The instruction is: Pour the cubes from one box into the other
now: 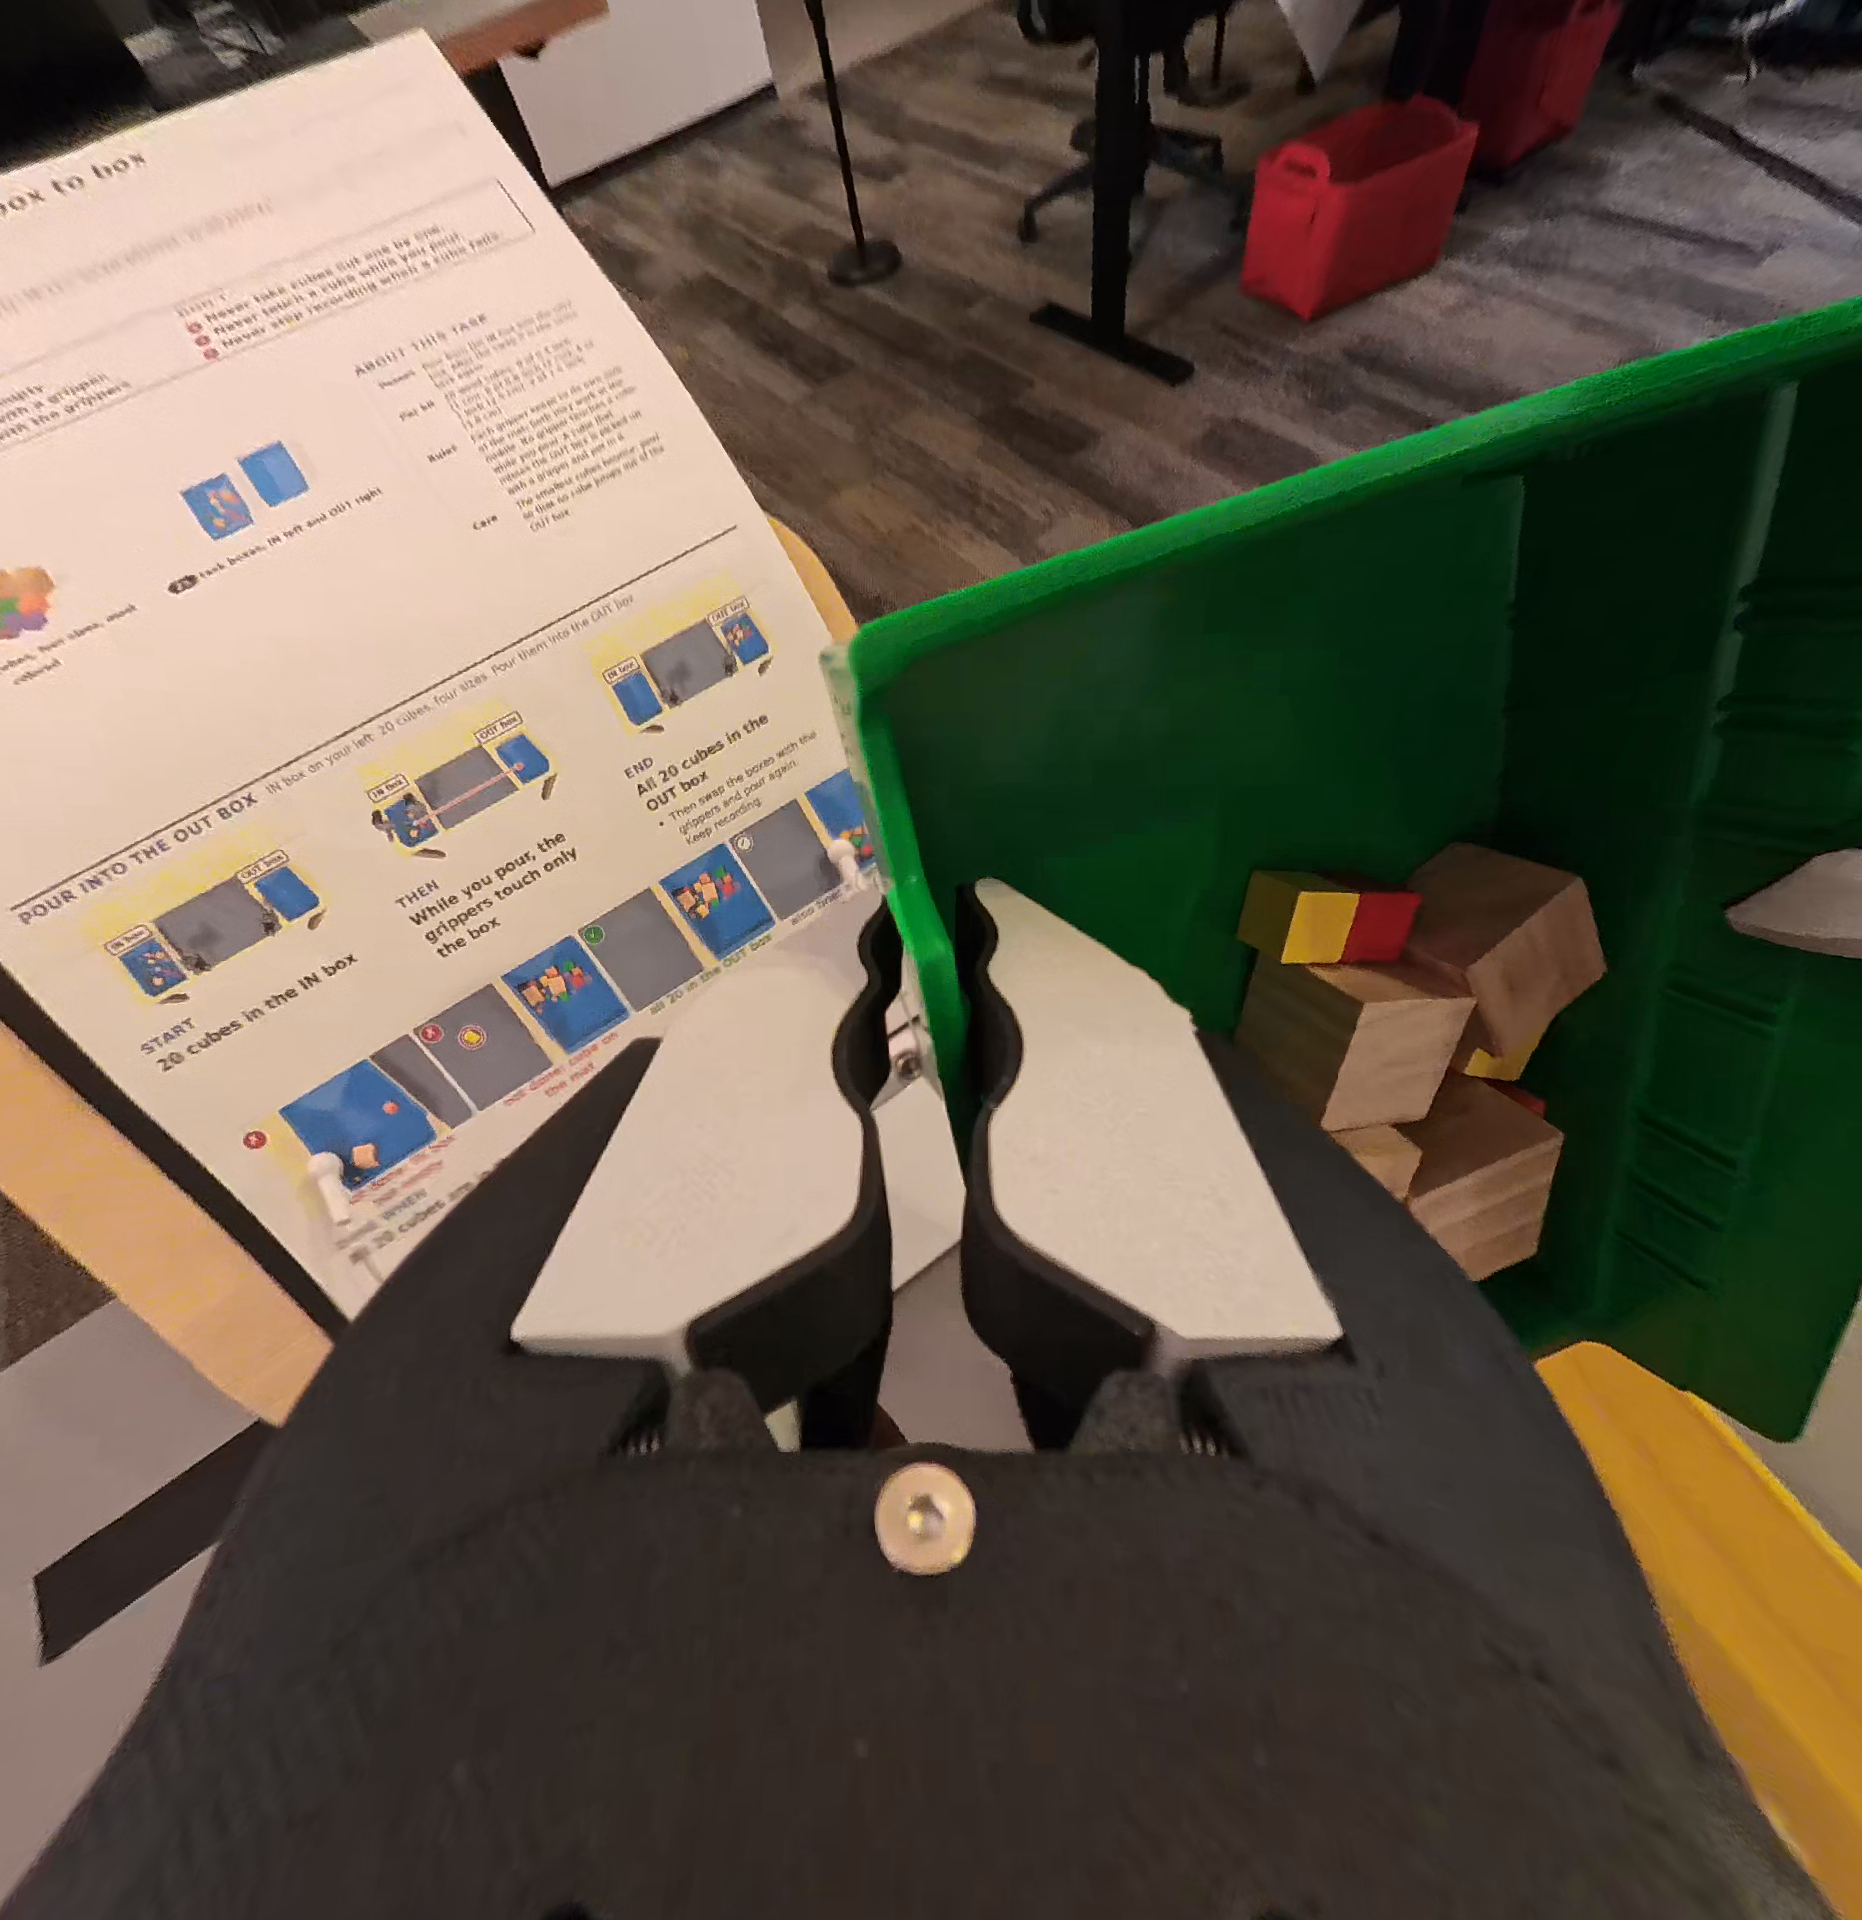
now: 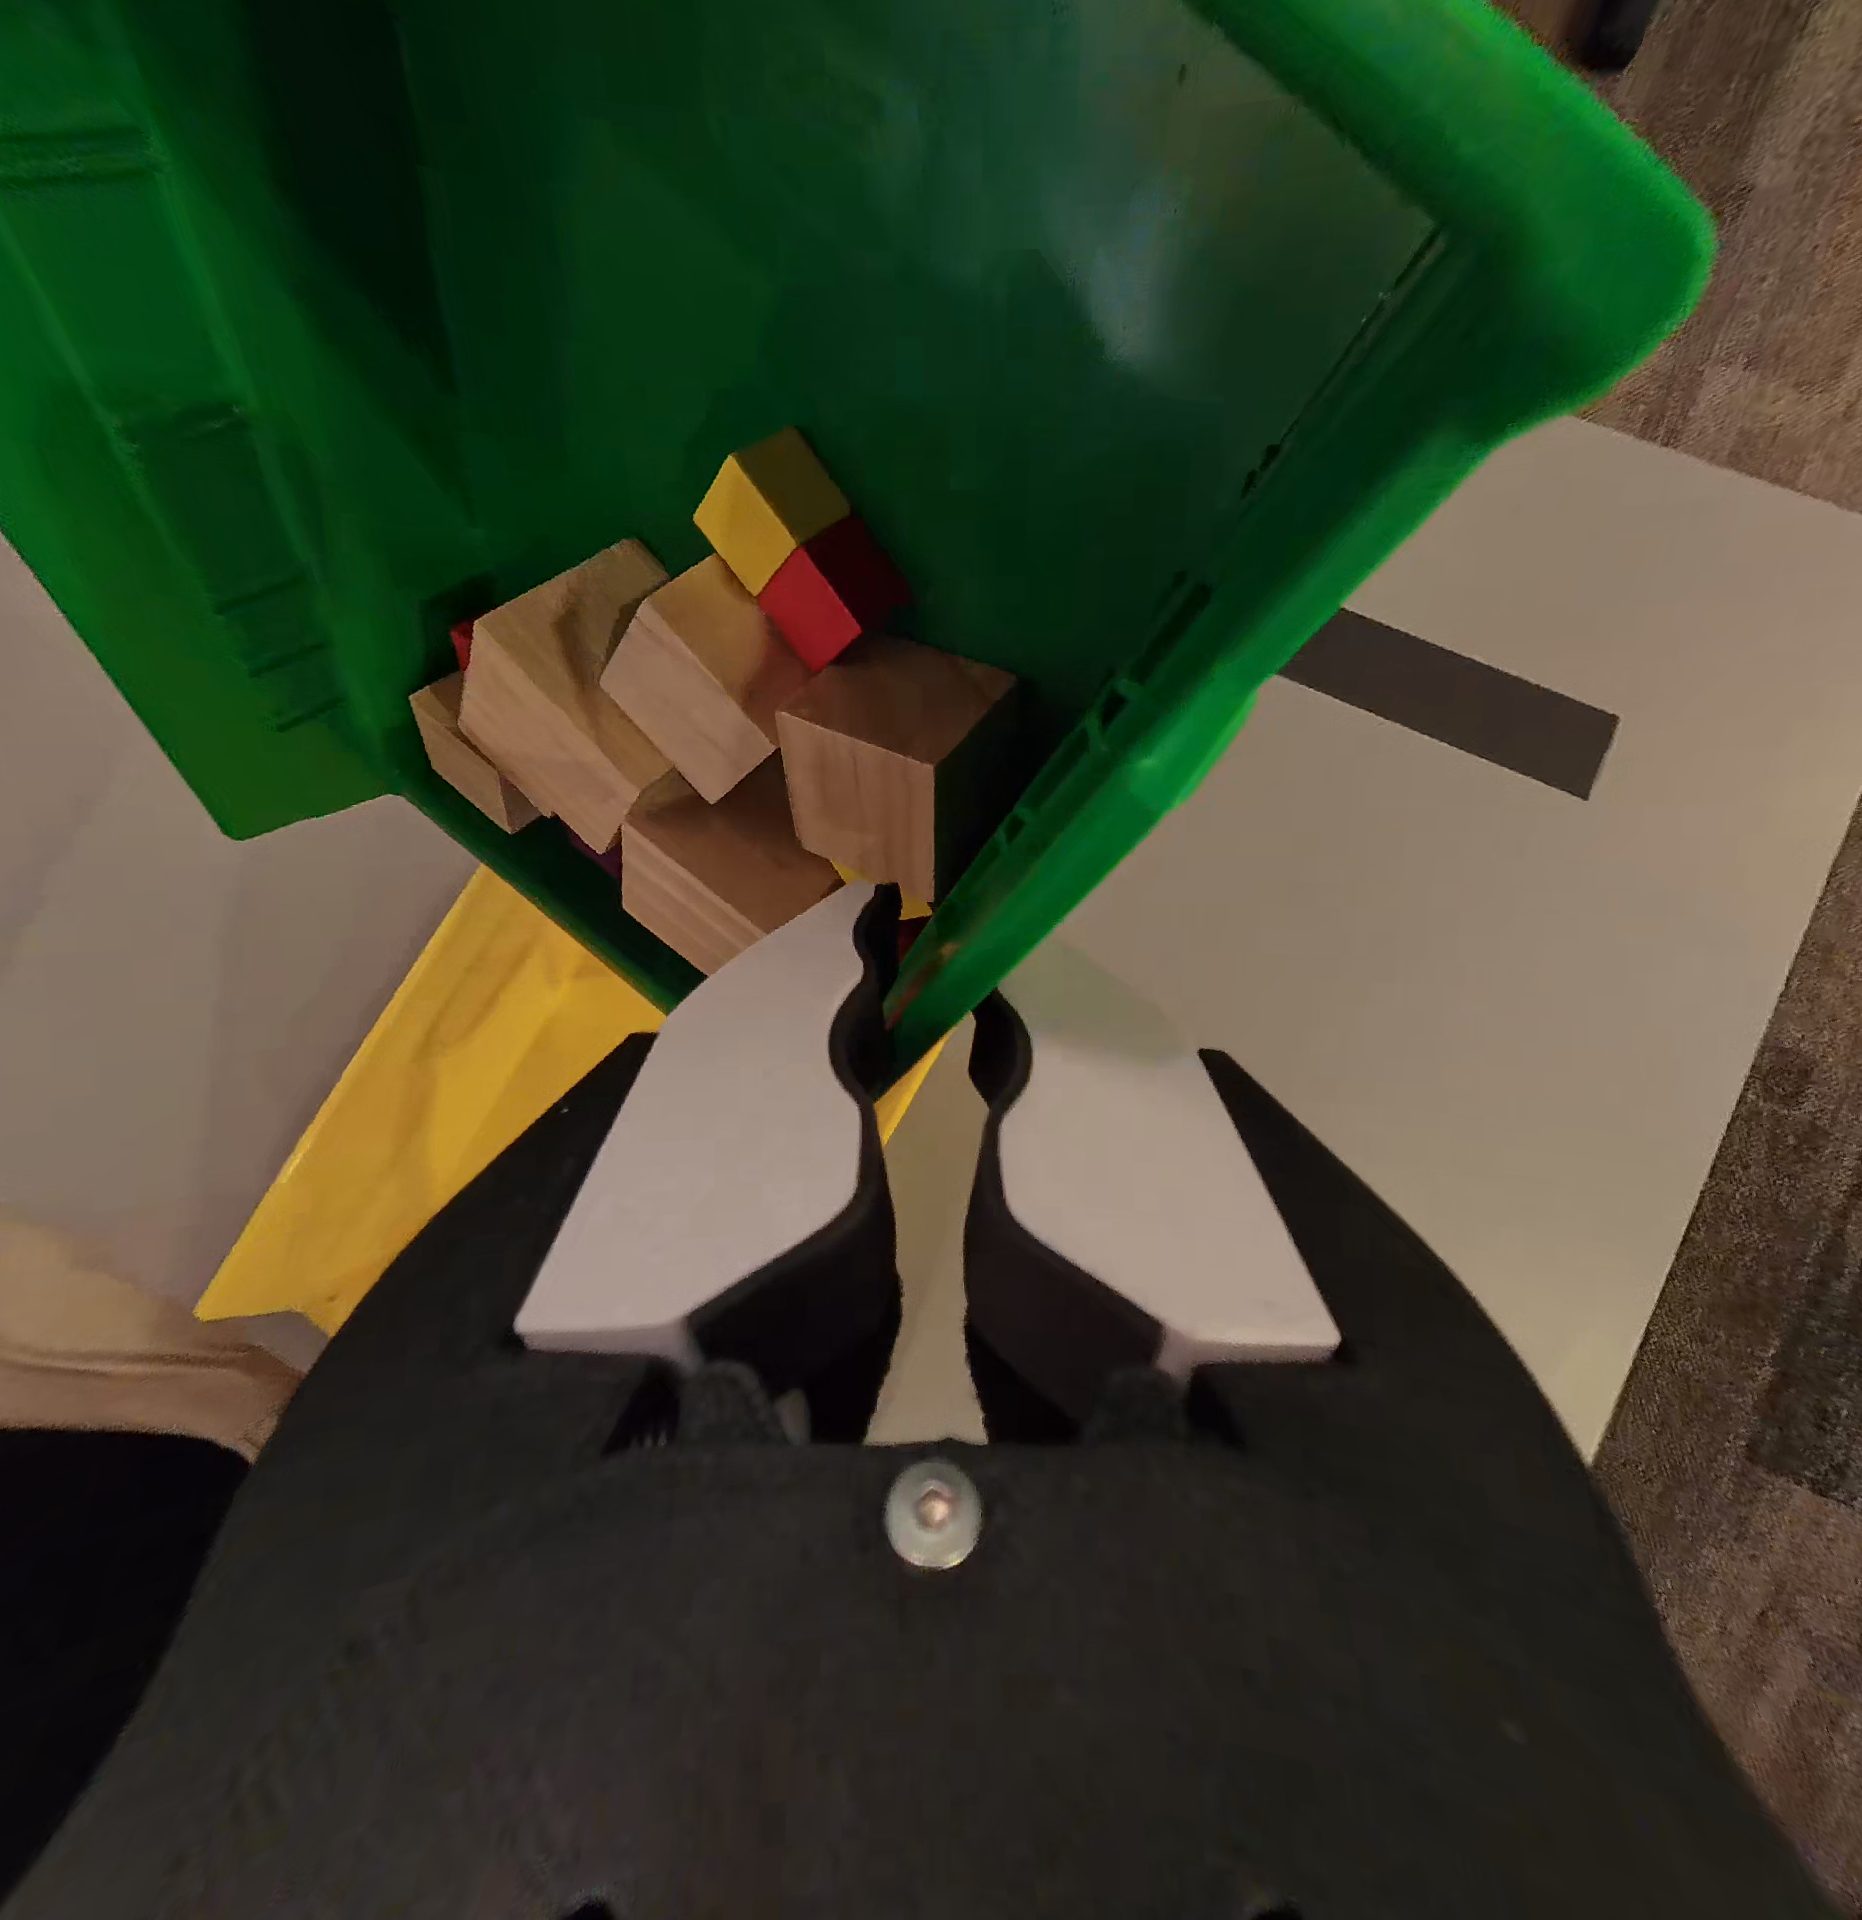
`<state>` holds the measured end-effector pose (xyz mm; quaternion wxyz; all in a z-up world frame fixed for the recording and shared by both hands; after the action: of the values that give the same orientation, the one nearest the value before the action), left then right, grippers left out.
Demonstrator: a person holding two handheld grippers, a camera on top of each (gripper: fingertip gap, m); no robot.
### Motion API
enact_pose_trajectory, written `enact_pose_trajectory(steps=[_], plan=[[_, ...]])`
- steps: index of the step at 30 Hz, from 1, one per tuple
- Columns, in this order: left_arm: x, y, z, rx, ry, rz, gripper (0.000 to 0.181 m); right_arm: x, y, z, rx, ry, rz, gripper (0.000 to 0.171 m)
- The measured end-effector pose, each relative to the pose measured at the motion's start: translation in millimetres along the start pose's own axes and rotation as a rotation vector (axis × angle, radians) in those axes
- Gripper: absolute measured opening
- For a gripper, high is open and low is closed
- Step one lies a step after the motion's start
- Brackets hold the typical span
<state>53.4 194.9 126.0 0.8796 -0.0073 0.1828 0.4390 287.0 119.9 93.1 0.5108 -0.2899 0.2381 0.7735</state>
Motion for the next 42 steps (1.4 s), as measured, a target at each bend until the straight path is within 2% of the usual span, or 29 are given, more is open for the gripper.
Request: enact_pose_trajectory(steps=[16, 42], plan=[[-3, -24, -4, -0.038, -0.248, 0.050, 0.009, -13, -5, -13, -0.047, -0.123, -0.119, 0.005], [-15, -24, -49, -0.113, -0.473, 0.047, 0.010, -4, 14, -37, -0.118, -0.272, -0.203, 0.004]])
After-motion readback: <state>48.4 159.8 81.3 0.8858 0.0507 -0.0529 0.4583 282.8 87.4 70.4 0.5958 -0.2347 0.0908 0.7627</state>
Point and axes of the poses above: each gripper's, where its closed fingertips meet, x out along the fingers, z out of its top, y = z × x across the jaws, the point moved 10 cm from there along -x, back along the fingers, and after that the axes turned 8 degrees about -y, right-handed, at the moved point
